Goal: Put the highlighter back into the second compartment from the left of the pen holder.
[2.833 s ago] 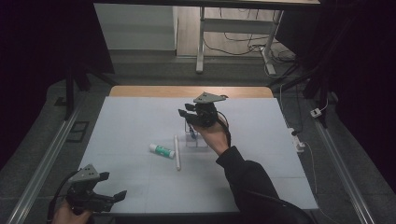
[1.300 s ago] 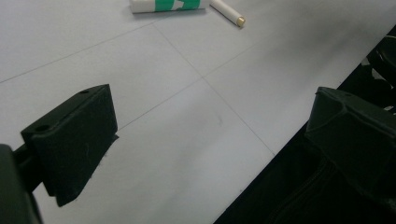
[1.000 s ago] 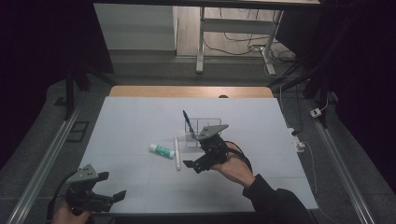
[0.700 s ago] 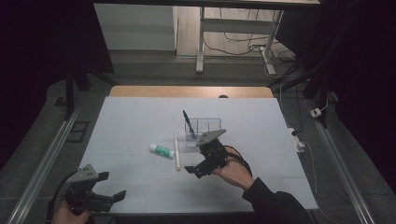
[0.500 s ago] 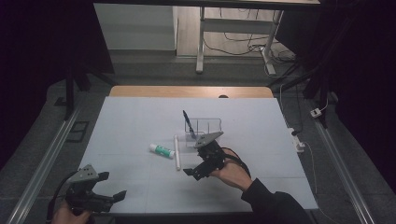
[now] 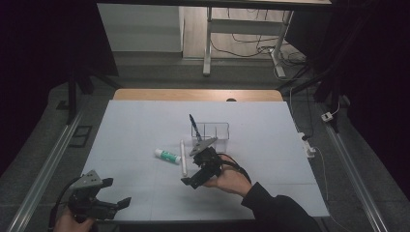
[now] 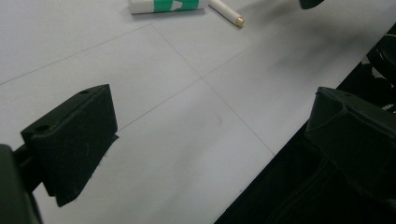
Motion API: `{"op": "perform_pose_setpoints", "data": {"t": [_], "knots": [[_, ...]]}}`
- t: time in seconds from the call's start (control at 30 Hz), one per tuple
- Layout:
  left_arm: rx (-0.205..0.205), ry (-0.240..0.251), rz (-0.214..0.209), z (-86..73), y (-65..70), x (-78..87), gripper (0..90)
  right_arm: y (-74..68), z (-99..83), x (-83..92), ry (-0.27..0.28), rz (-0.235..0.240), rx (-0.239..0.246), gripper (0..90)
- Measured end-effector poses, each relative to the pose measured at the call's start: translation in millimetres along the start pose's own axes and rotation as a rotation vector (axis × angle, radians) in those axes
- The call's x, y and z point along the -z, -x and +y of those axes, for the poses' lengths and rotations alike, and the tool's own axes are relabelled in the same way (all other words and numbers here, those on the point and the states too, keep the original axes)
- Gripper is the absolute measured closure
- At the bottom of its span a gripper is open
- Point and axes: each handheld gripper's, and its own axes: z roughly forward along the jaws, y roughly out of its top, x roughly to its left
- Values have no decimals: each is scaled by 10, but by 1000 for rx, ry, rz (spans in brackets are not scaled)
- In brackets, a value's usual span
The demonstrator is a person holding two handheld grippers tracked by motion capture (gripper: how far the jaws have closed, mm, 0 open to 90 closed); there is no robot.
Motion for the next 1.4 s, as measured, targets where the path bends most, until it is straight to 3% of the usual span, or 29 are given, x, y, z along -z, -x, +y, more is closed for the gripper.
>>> {"op": "perform_pose_setpoints", "data": {"t": [0.1, 0.2, 0.57, 0.8, 1.0, 1.4], "knots": [[1, -1, 0, -1, -1, -1, 20, -19, 38, -77, -10, -11, 31, 56], [1, -2, 1, 0, 0, -3, 20, -17, 52, -126, -28, 2, 47, 206], [-2, -11, 6, 6, 7, -13, 24, 63, 60, -238, -41, 22, 64, 885], [-4, -9, 4, 3, 6, -10, 24, 24, 106, -401, -59, 17, 84, 896], [-6, -7, 3, 2, 9, -8, 24, 38, 45, -503, -93, -7, 85, 896], [-7, -6, 3, 3, 10, -8, 24, 208, -83, -351, -125, -16, 28, 896]]}}
